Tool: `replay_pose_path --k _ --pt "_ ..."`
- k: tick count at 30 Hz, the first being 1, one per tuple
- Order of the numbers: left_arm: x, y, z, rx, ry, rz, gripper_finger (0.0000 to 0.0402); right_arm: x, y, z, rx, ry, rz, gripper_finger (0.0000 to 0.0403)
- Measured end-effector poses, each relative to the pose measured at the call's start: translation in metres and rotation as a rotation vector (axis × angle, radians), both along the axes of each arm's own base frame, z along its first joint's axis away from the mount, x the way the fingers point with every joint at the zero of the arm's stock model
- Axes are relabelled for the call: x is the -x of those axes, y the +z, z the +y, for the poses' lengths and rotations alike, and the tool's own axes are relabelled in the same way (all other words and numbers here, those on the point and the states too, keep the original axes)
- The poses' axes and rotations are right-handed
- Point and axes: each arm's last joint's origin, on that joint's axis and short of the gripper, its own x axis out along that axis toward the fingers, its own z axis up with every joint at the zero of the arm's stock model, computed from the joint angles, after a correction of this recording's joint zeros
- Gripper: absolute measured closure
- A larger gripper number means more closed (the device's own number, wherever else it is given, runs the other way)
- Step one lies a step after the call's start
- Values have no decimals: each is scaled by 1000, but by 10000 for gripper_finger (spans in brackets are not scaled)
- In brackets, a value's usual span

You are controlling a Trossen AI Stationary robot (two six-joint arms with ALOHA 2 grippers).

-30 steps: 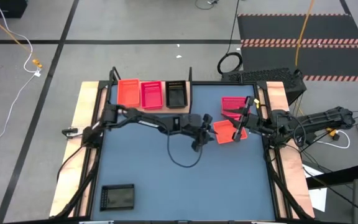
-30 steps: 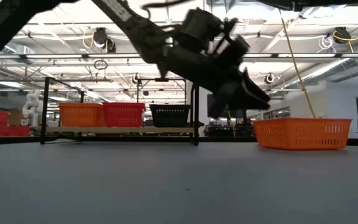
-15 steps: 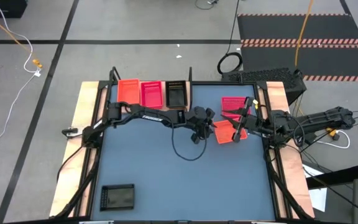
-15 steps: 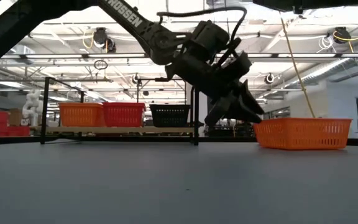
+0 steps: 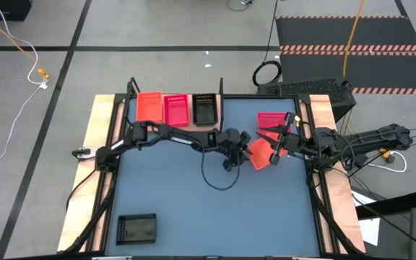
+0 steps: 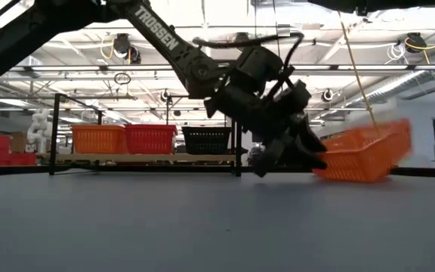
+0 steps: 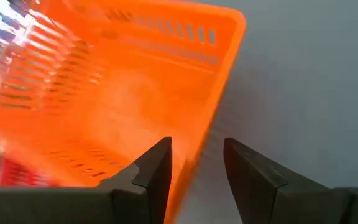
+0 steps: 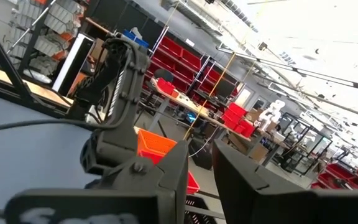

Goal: Stack baskets on shelf by color
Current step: Stack the orange bin on top of the stacked orange bins on the shelf

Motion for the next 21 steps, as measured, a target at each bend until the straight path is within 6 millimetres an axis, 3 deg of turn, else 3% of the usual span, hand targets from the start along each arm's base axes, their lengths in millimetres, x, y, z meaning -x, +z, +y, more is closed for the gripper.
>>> replay_pose_path --k 7,13,15,21 --pt "-1 -3 -2 50 48 -1 265 0 2 0 9 -2 -14 337" --pt "0 3 -20 59 111 34 365 1 3 0 23 -5 -29 337" --pt "2 14 -29 64 102 55 390 1 4 0 28 -6 -30 337" --pt "19 68 -69 96 115 95 391 1 5 0 28 -6 -43 337"
